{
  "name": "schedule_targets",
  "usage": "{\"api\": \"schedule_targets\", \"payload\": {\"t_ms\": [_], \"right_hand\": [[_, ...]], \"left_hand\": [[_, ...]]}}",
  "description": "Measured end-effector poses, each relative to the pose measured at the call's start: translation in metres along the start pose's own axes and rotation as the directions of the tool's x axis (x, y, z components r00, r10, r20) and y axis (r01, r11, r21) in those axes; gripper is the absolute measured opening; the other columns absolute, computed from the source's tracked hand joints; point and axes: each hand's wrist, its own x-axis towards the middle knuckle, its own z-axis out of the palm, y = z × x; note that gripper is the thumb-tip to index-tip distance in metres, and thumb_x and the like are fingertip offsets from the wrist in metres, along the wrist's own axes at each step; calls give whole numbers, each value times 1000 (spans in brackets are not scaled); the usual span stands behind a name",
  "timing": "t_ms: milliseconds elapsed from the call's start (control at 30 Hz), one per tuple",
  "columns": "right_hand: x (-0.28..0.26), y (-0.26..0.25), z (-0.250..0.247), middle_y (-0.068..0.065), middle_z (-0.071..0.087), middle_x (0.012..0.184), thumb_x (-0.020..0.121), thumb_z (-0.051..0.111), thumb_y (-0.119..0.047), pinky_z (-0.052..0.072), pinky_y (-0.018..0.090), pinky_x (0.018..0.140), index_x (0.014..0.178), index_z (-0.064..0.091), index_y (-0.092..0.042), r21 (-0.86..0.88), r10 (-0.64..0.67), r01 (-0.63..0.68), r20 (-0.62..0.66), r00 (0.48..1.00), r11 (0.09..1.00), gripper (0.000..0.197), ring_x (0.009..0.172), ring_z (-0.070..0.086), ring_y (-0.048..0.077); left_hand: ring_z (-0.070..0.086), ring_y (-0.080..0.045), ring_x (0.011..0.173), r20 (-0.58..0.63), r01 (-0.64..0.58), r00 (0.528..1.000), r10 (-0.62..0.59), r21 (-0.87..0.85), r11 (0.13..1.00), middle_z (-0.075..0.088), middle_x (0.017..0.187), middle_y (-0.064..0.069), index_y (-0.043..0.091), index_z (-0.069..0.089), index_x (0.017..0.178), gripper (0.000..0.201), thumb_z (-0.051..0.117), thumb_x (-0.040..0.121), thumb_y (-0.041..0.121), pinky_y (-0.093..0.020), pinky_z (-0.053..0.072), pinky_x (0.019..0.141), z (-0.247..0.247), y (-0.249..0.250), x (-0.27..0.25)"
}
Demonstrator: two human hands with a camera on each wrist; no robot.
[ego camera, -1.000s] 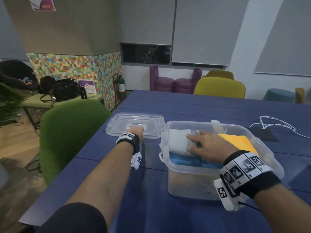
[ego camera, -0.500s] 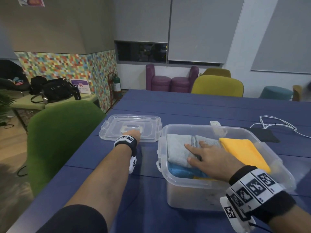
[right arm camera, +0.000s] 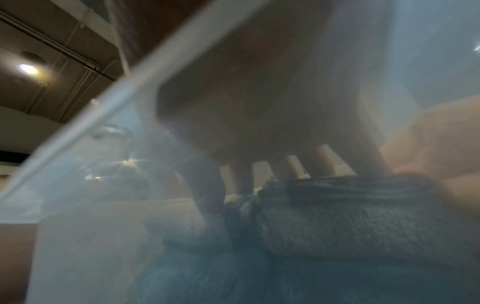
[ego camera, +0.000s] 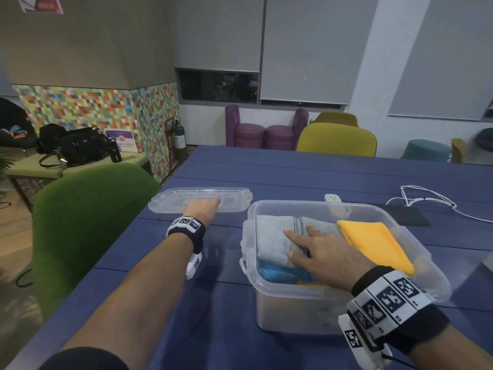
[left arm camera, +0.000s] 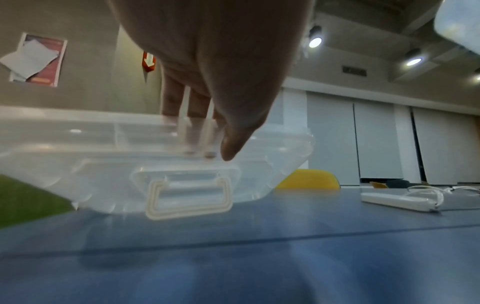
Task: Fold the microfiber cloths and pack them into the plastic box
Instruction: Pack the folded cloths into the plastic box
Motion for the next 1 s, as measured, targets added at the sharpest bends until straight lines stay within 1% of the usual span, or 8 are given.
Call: {"api": "schedule_targets", "payload": {"t_ms": [167,300,400,533,633,767,867,1000], "right_hand": [[-6,2,-7,6,34,161,102,41,-56,33,38,116,159,25,-35,104,-18,25,-63,998,994,63,143,40,25],[-16,3,-19,1,55,145,101,47,-50,41,33,100,154,37,-27,162,9,26,-212,977,986,59,130,52,22],[-22,7,-32,3,54,148,99,53,-48,40,34,105,154,40,-23,250,59,26,-325,944,968,62,135,50,22],[-28,13,-50,3,58,144,95,63,-45,44,37,109,152,44,-21,361,80,129,-510,856,923,64,133,53,19],[-37,13,-64,1,53,149,94,68,-44,44,45,111,152,42,-20,414,94,226,-623,776,882,69,136,50,18],[-46,13,-79,-2,49,152,90,71,-48,42,42,113,155,37,-20,479,140,315,-700,700,819,78,138,47,15],[-53,20,-86,-1,49,152,89,73,-47,41,38,112,156,32,-18,544,209,377,-735,645,749,84,136,48,15],[-65,37,-89,-8,68,124,88,77,-42,50,24,94,136,53,-21,620,332,484,-764,553,618,58,110,64,3]], "left_hand": [[66,-35,98,-268,6,963,-23,-64,998,66,111,-10,17,43,129,39,50,93,3,-44,45,80,-44,-27,-16],[61,-35,84,-507,-42,861,-43,-154,987,64,95,-12,13,51,118,30,58,91,3,-45,43,75,-92,-38,-42],[57,-31,75,-597,-158,802,-8,-226,961,59,87,-5,17,52,115,25,63,94,8,-44,47,73,-137,-38,-65],[62,-31,88,-665,-349,744,66,-303,887,66,103,-10,15,57,135,38,65,98,16,-51,52,83,-201,-23,-98],[56,-28,83,-707,-434,696,124,-277,857,57,94,-6,19,52,143,45,63,99,19,-52,51,82,-245,-7,-116],[58,-34,90,-726,-488,657,203,-204,848,53,95,-2,27,51,146,49,62,99,18,-56,50,90,-295,12,-132],[57,-33,90,-721,-545,651,237,-228,807,54,93,-3,24,53,148,51,65,99,15,-44,50,88,-322,32,-141],[54,-20,76,-643,-584,719,264,-354,730,59,77,-2,25,52,150,52,64,101,17,-25,42,84,-336,57,-146]]}}
